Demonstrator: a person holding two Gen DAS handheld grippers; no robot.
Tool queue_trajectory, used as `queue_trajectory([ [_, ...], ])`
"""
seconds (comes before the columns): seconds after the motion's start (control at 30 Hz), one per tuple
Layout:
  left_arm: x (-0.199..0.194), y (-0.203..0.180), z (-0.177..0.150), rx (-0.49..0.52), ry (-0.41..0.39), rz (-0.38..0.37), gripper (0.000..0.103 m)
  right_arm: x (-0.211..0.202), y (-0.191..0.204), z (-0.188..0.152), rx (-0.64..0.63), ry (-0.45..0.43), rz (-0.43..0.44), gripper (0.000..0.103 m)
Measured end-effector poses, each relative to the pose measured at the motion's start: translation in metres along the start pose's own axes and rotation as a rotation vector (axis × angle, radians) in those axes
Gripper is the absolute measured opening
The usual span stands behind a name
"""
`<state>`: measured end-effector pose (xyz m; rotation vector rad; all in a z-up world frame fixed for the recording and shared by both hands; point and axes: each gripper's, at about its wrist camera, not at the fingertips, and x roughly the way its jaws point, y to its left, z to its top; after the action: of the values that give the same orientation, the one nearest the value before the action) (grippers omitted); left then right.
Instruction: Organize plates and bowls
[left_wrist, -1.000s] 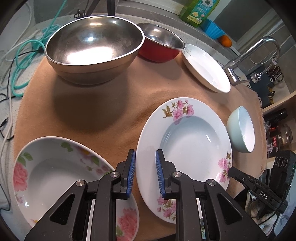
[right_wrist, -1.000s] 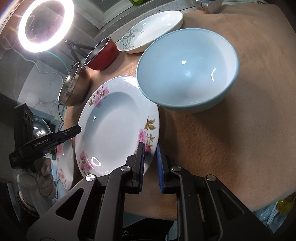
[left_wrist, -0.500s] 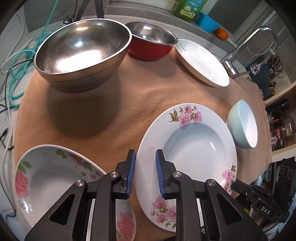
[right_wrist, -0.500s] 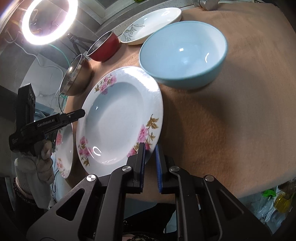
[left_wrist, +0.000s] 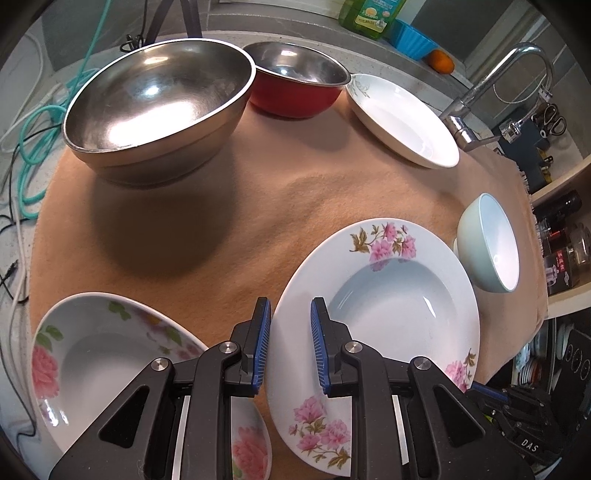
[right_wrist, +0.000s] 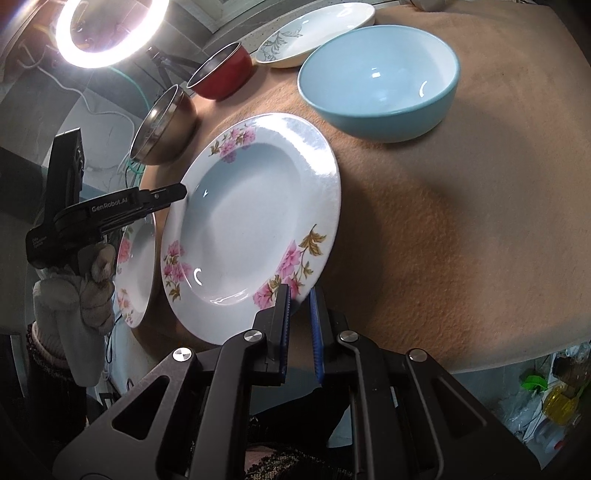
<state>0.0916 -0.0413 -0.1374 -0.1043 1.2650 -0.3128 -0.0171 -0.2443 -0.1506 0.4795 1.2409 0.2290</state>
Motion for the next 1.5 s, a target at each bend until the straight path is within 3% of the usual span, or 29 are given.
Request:
queue_trajectory([
  [0.53,-0.003,-0.001,0.0,0.005,-0.014,-0.003,0.02,0.0,0.002,-0.001,-0.024,0.035,-0.019,0.01],
  [0.83,-0.033,0.01,0.005,-0.023,-0.094,-0.017,0.02,-0.022,0.006,0.007,-0.045,-0.04,-0.064,0.011],
  [1.0,-0.062,0.026,0.0,-0.071,-0.159,-0.031,0.02,-0.03,0.022,0.018,-0.084,-0.088,-0.035,0.028],
  [1.17,-0.082,0.045,-0.012,-0.141,-0.199,-0.038,0.02,-0.024,0.046,0.028,-0.148,-0.087,0.015,0.028],
  [1.5,-0.107,0.097,-0.06,-0.332,-0.246,0.023,0.021,0.003,0.1,0.044,-0.304,-0.045,0.077,0.028],
])
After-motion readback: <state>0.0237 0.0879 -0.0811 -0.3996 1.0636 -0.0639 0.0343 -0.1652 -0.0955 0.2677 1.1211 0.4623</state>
